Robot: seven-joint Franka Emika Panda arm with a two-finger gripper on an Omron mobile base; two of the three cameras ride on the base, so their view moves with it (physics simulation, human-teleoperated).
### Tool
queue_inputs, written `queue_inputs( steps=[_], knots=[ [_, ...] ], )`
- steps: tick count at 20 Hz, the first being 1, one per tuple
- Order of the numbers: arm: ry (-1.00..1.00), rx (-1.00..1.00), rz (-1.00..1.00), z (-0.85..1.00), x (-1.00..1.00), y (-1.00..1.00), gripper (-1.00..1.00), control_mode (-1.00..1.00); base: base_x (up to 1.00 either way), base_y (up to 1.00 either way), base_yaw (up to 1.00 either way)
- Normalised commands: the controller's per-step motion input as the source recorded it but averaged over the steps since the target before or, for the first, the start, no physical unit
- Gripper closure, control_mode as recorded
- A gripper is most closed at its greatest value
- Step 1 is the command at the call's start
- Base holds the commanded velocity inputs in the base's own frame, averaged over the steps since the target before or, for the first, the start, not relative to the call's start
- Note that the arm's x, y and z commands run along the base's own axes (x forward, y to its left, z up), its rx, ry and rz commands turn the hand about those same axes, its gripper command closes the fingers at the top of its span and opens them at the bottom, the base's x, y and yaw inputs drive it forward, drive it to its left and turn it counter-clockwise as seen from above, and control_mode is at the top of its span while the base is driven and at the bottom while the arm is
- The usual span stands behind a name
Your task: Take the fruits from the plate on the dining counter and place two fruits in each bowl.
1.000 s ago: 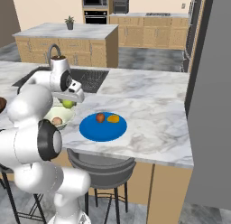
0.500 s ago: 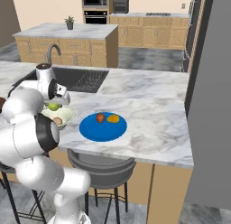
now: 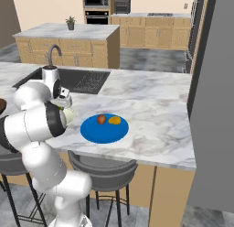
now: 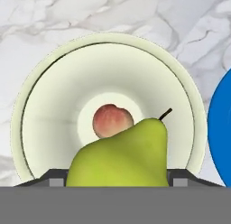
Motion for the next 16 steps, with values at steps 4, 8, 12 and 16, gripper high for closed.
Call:
queue_inputs(
  steps=[4,8,12,16],
  knots=[
    [0.03,-0.01,0.05,-0.36,0.02,0.23,1.0,-1.0,0.0,0.0,0.0],
    [0.06,-0.01,0.03,-0.44,0.05,0.22,1.0,-1.0,0.0,0.0,0.0],
    [0.04,-0.03,0.03,-0.37,0.12,0.13,1.0,-1.0,0.0,0.0,0.0],
    [0.0,-0.04,0.0,-0.26,0.24,0.0,1.0,-1.0,0.0,0.0,0.0]
  ],
)
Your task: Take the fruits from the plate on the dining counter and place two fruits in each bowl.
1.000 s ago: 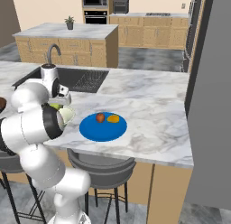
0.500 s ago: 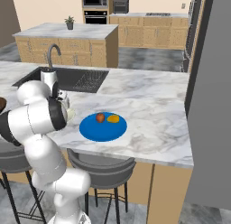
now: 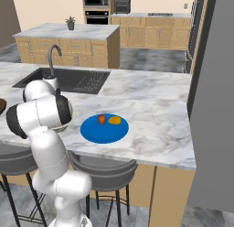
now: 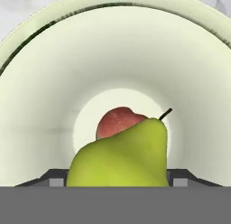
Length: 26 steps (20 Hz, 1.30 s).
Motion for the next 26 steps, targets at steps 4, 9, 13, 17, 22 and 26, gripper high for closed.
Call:
queue_inputs(
  steps=[4,9,13,17,22,26],
  knots=[
    [0.0,-0.01,0.0,-0.06,0.14,0.0,1.0,-1.0,0.0,0.0,0.0],
    [0.0,0.0,0.0,0.0,0.01,0.08,-1.0,-1.0,0.0,0.0,0.0],
    [0.0,0.0,0.0,0.0,-0.06,0.03,-1.0,-1.0,0.0,0.0,0.0],
    [-0.02,0.0,0.0,0.08,-0.14,0.0,-1.0,-1.0,0.0,0.0,0.0],
    [-0.02,0.0,0.0,0.38,-0.11,-0.01,-1.0,-1.0,0.0,0.0,0.0],
    [0.0,0.0,0.0,0.5,-0.01,-0.23,-1.0,-1.0,0.0,0.0,0.0]
  ],
)
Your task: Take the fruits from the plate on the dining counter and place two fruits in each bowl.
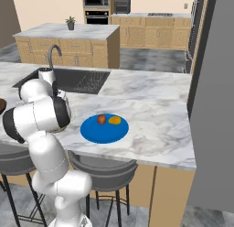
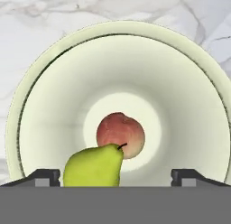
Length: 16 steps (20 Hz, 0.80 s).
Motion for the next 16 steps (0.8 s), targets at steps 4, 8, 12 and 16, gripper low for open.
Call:
queue_inputs(
  steps=[4,8,12,16],
  knots=[
    [0.0,0.0,0.0,0.44,0.3,-0.65,-1.0,-1.0,0.0,0.0,0.0],
    [0.03,0.02,-0.03,0.24,0.63,-0.93,-1.0,-1.0,0.0,0.0,0.0],
    [0.14,0.0,-0.07,0.0,0.62,-1.0,-1.0,-1.0,0.0,0.0,0.0],
    [0.18,0.02,-0.1,-0.23,0.46,-1.0,-1.0,-1.0,0.0,0.0,0.0]
  ],
)
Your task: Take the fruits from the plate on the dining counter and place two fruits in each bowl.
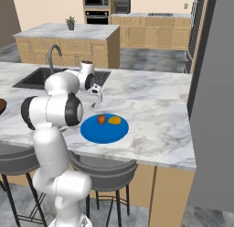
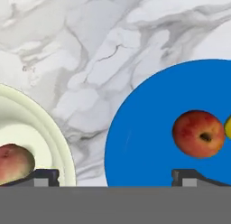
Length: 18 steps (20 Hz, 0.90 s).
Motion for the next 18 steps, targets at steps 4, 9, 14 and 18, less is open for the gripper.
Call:
queue_inputs(
  steps=[4,9,14,18],
  knots=[
    [0.13,0.0,-0.01,-0.61,0.39,-0.79,-1.0,-1.0,0.0,0.0,0.0],
    [0.2,-0.04,-0.05,-0.26,0.4,-0.36,-1.0,-1.0,0.0,0.0,0.0],
    [0.18,-0.09,-0.09,-0.09,0.09,-0.08,-1.0,-1.0,0.0,0.0,0.0],
    [0.04,-0.1,0.0,0.0,-0.67,0.0,-1.0,-1.0,0.0,0.0,0.0]
  ],
)
